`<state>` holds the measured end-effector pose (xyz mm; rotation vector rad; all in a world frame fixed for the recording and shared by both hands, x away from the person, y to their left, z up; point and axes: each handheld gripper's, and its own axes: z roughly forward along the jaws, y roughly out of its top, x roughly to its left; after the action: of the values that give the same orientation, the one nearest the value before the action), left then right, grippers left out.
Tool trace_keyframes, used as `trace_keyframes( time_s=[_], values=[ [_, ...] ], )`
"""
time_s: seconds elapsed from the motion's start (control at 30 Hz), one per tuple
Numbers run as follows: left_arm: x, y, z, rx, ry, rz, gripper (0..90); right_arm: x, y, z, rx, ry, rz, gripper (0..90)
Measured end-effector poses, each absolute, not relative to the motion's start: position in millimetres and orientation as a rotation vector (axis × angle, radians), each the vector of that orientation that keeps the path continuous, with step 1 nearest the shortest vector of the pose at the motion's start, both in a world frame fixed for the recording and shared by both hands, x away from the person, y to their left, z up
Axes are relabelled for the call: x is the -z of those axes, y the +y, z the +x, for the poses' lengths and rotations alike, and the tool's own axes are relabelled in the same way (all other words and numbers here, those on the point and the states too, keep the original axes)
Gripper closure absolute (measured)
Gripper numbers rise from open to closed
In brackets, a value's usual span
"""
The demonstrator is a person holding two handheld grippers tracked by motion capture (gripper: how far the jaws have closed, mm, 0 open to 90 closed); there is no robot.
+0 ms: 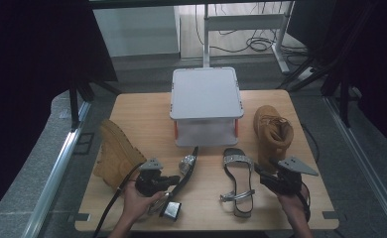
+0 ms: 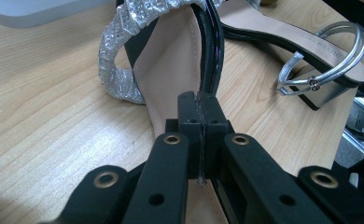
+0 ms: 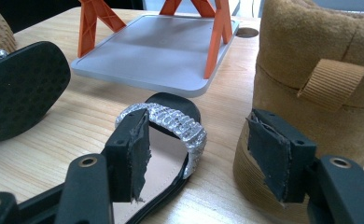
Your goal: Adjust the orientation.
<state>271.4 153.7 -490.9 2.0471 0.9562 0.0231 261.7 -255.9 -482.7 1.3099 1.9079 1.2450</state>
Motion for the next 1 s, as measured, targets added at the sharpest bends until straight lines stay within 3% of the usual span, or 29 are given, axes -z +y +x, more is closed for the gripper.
trace_keyframes(
  time_s=[0.57, 1.0],
  values=[
    [491.0, 145.7, 269.7, -0.059, 0.969, 2.078, 89.5, 484.3, -256.7, 260.9, -1.232, 1.909, 1.322, 39.4],
    [505.5, 113.9, 265.4, 0.022, 0.911, 2.125, 89.4, 484.3, -254.9, 259.2, -1.254, 1.930, 1.294, 38.7]
  ],
)
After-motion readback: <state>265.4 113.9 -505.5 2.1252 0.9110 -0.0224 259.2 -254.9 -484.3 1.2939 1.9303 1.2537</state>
